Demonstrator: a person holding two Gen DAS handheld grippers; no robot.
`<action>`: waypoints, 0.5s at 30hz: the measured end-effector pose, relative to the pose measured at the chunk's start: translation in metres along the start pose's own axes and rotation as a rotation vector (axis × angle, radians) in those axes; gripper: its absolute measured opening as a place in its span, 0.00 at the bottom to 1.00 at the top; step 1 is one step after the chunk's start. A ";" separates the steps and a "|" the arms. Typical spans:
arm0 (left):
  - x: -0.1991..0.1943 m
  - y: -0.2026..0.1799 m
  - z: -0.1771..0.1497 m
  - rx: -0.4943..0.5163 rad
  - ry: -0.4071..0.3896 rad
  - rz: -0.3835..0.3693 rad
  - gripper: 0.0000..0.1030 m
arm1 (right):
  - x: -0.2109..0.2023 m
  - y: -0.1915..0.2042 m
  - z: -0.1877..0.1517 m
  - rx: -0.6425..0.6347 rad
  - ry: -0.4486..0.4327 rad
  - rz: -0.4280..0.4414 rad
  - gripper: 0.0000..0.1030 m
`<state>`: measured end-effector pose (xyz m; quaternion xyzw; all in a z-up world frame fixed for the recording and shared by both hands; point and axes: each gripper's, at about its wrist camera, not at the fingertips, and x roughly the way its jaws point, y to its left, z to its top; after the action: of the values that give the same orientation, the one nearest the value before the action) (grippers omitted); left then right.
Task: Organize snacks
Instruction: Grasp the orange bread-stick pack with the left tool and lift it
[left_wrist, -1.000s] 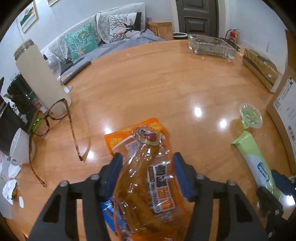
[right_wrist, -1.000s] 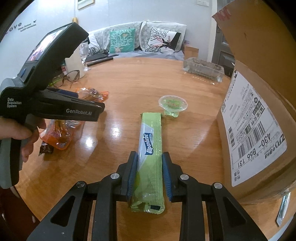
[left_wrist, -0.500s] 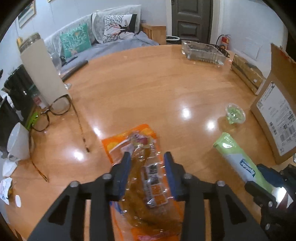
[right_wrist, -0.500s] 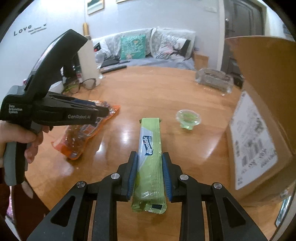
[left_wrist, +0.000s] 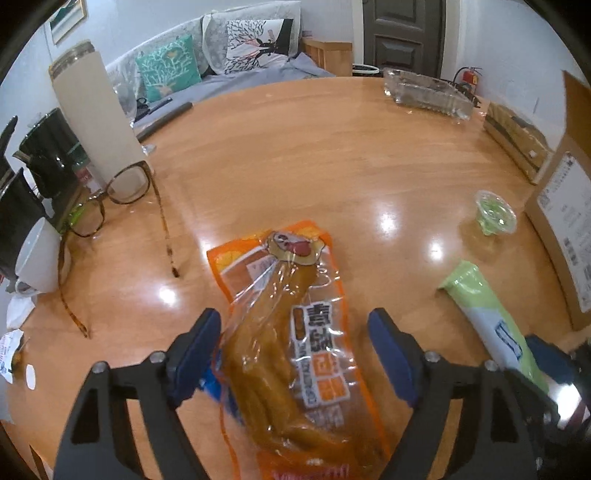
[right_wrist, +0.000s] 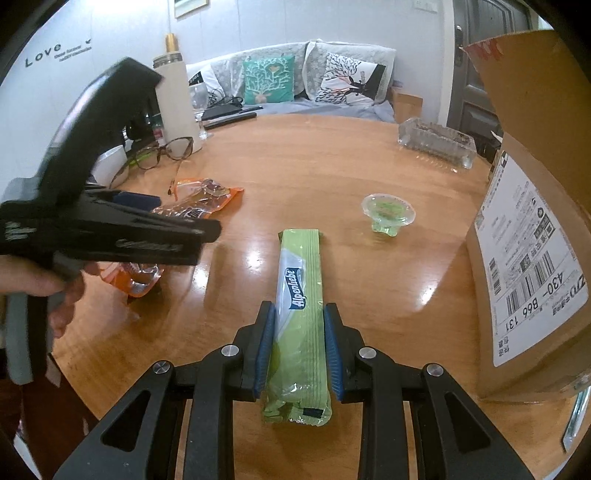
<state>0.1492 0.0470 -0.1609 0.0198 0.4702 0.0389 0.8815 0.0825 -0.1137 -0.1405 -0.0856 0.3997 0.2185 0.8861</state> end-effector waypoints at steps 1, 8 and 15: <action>0.001 0.000 0.002 -0.008 -0.001 -0.003 0.69 | 0.001 -0.001 0.000 0.004 0.001 0.003 0.22; 0.001 0.000 0.005 -0.006 -0.015 -0.027 0.59 | 0.003 -0.006 0.000 0.018 0.001 0.016 0.22; -0.018 0.007 0.003 -0.016 -0.060 -0.055 0.55 | -0.011 -0.005 0.007 0.021 -0.044 0.028 0.21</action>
<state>0.1411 0.0521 -0.1439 0.0012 0.4434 0.0178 0.8962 0.0836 -0.1196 -0.1274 -0.0660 0.3833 0.2287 0.8924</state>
